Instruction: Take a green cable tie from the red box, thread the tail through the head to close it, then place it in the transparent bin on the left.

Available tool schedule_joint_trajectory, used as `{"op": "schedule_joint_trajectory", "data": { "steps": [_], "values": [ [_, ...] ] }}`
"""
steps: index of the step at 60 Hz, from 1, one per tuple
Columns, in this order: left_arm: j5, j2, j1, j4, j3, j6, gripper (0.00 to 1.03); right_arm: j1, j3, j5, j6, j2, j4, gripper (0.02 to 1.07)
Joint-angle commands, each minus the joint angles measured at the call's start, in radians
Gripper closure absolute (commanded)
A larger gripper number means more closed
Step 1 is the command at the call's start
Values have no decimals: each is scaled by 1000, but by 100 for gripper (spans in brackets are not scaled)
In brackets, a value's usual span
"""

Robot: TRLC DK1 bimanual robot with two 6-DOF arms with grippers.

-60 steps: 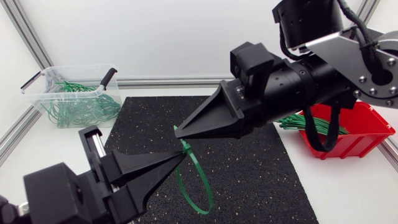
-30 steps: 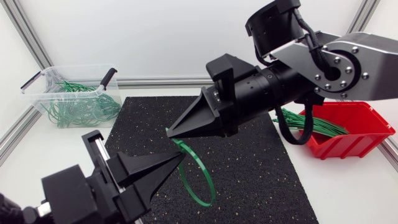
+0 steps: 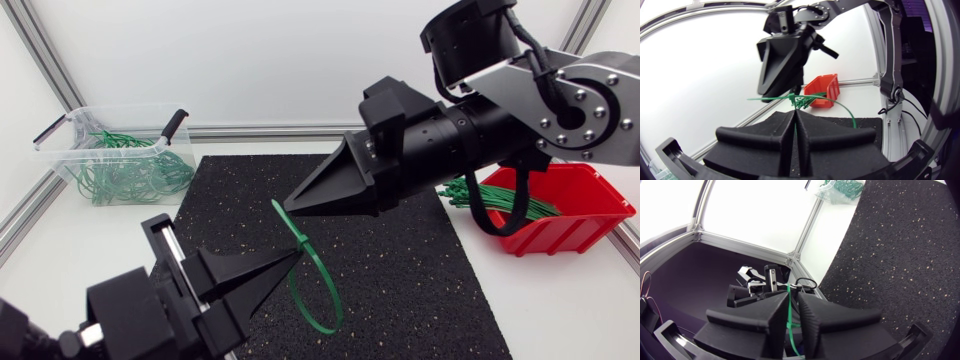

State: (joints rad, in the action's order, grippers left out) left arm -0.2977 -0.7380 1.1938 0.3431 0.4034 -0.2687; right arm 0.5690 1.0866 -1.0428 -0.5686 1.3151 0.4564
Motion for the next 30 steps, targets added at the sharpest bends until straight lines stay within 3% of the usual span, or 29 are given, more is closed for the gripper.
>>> {"op": "schedule_joint_trajectory", "data": {
  "steps": [1, 9, 14, 30],
  "values": [
    [15, -1, -100, -12, -6, 19, 100, -41, -48, 43, 118, -2, 39, 40],
    [22, -23, -227, -7, -2, 33, 100, -41, -117, 265, 260, 39, 7, 6],
    [25, -51, -327, -6, 23, 46, 100, -73, -131, 365, 319, 90, -41, 6],
    [71, -166, -723, 77, 103, 42, 100, -195, -134, 546, 417, 79, -93, 6]
  ]
}}
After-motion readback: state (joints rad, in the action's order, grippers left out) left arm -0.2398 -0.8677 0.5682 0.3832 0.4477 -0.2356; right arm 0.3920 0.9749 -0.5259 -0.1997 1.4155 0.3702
